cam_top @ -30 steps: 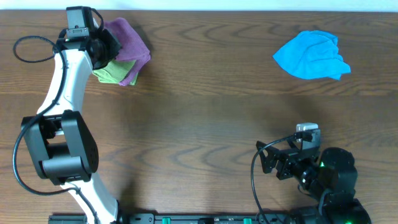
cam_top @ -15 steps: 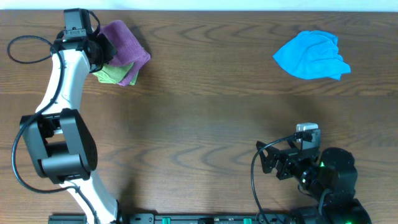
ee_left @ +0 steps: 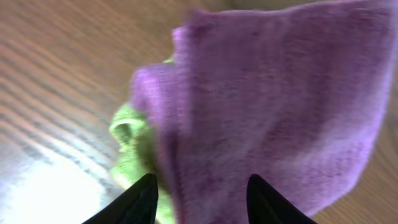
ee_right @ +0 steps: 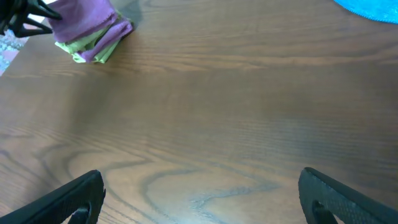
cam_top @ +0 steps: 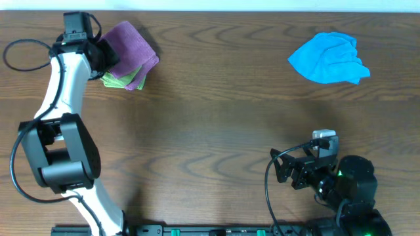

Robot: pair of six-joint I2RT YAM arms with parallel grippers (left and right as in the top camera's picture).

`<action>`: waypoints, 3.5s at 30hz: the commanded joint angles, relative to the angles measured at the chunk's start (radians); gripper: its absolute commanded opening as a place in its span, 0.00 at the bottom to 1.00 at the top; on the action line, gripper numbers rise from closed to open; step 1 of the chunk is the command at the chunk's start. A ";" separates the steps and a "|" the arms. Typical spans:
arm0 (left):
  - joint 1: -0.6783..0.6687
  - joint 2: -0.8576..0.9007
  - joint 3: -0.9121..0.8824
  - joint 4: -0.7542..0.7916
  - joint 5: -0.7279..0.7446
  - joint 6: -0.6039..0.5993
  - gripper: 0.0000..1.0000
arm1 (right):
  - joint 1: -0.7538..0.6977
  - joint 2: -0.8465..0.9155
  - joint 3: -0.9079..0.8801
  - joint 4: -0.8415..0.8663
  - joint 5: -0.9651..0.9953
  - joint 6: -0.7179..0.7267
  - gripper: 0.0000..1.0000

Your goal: Fold the cloth

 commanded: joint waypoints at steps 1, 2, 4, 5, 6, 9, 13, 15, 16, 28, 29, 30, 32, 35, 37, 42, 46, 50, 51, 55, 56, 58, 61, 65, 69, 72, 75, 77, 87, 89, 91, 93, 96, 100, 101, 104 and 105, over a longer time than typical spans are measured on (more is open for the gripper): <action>0.032 0.004 0.013 -0.020 -0.006 0.021 0.47 | -0.008 -0.003 -0.003 -0.002 -0.006 0.016 0.99; 0.037 -0.002 0.013 -0.025 -0.003 0.021 0.47 | -0.008 -0.003 -0.003 -0.002 -0.006 0.016 0.99; 0.046 -0.024 0.013 -0.032 0.001 0.023 0.48 | -0.008 -0.003 -0.003 -0.002 -0.006 0.016 0.99; 0.048 -0.035 0.013 -0.032 0.001 0.032 0.49 | -0.008 -0.003 -0.003 -0.002 -0.006 0.016 0.99; 0.051 -0.050 0.013 -0.032 0.000 0.043 0.50 | -0.008 -0.002 -0.003 -0.002 -0.006 0.016 0.99; 0.053 -0.093 0.013 -0.029 0.000 0.065 0.55 | -0.008 -0.003 -0.003 -0.002 -0.006 0.016 0.99; 0.053 -0.141 0.013 -0.019 0.002 0.073 0.60 | -0.008 -0.002 -0.003 -0.002 -0.006 0.016 0.99; 0.051 -0.152 0.013 -0.010 0.011 0.074 0.45 | -0.008 -0.003 -0.003 -0.002 -0.006 0.016 0.99; 0.051 -0.153 0.013 0.003 0.034 0.074 0.37 | -0.008 -0.003 -0.003 -0.002 -0.006 0.016 0.99; -0.011 -0.057 0.013 0.251 0.151 0.017 0.06 | -0.008 -0.003 -0.003 -0.002 -0.006 0.016 0.99; -0.021 -0.039 0.013 0.269 0.151 0.009 0.06 | -0.008 -0.003 -0.003 -0.002 -0.006 0.016 0.99; -0.028 -0.020 0.013 0.287 0.151 0.001 0.06 | -0.008 -0.003 -0.003 -0.002 -0.006 0.016 0.99; -0.042 0.021 0.013 0.317 0.151 -0.007 0.06 | -0.008 -0.002 -0.003 -0.002 -0.006 0.016 0.99; -0.054 0.081 0.013 0.343 0.150 -0.015 0.06 | -0.008 -0.003 -0.003 -0.002 -0.006 0.016 0.99; -0.056 0.118 0.013 0.351 0.150 -0.017 0.06 | -0.008 -0.003 -0.003 -0.002 -0.006 0.016 0.99; -0.056 0.196 0.013 0.346 0.127 -0.018 0.06 | -0.008 -0.002 -0.003 -0.002 -0.006 0.016 0.99; -0.056 0.219 0.013 0.342 0.128 -0.018 0.06 | -0.008 -0.003 -0.003 -0.002 -0.006 0.016 0.99; -0.056 0.219 0.013 0.340 0.121 -0.017 0.06 | -0.008 -0.003 -0.003 -0.002 -0.006 0.016 0.99; -0.056 0.219 0.013 0.338 0.120 -0.017 0.06 | -0.008 -0.003 -0.003 -0.002 -0.006 0.016 0.99; -0.055 0.213 0.014 0.336 0.140 -0.017 0.06 | -0.008 -0.003 -0.003 -0.002 -0.006 0.016 0.99; -0.055 0.206 0.014 0.335 0.153 -0.014 0.06 | -0.008 -0.002 -0.002 -0.002 -0.006 0.016 0.99; -0.055 0.190 0.015 0.335 0.159 -0.013 0.06 | -0.008 -0.002 -0.002 -0.002 -0.006 0.016 0.99; -0.054 0.145 0.015 0.332 0.158 0.005 0.15 | -0.008 -0.003 -0.003 -0.002 -0.006 0.016 0.99; -0.054 0.060 0.015 0.308 0.158 0.068 0.64 | -0.008 -0.002 -0.003 -0.002 -0.006 0.016 0.99; -0.053 -0.034 0.015 0.234 0.146 0.128 0.95 | -0.008 -0.003 -0.003 -0.002 -0.006 0.016 0.99; -0.053 -0.093 0.015 0.151 0.123 0.169 0.95 | -0.008 -0.002 -0.003 -0.002 -0.006 0.016 0.99; -0.053 -0.144 0.015 0.055 0.121 0.228 0.96 | -0.008 -0.003 -0.002 -0.002 -0.006 0.016 0.99; -0.053 -0.175 0.015 -0.010 0.122 0.247 0.95 | -0.008 -0.003 -0.003 -0.002 -0.006 0.016 0.99; -0.050 -0.337 0.015 -0.257 0.117 0.248 0.95 | -0.008 -0.003 -0.003 -0.002 -0.006 0.016 0.99; -0.044 -0.381 0.015 -0.324 0.111 0.249 0.95 | -0.008 -0.003 -0.003 -0.002 -0.006 0.016 0.99; -0.044 -0.435 0.014 -0.409 0.064 0.249 0.95 | -0.008 -0.003 -0.003 -0.002 -0.006 0.016 0.99; -0.047 -0.497 0.009 -0.470 0.016 0.249 0.95 | -0.008 -0.003 -0.003 -0.002 -0.006 0.016 0.99; -0.047 -0.596 -0.027 -0.494 -0.004 0.256 0.95 | -0.008 -0.003 -0.003 -0.002 -0.006 0.016 0.99; -0.047 -0.768 -0.156 -0.467 -0.015 0.264 0.95 | -0.008 -0.002 -0.003 -0.002 -0.006 0.016 0.99; -0.047 -0.810 -0.195 -0.452 -0.015 0.265 0.96 | -0.008 -0.002 -0.003 -0.002 -0.006 0.016 0.99; -0.047 -0.957 -0.344 -0.378 -0.013 0.265 0.95 | -0.008 -0.002 -0.003 -0.002 -0.006 0.016 0.99; -0.047 -0.998 -0.390 -0.355 -0.009 0.265 0.96 | -0.008 -0.003 -0.003 -0.002 -0.006 0.016 0.99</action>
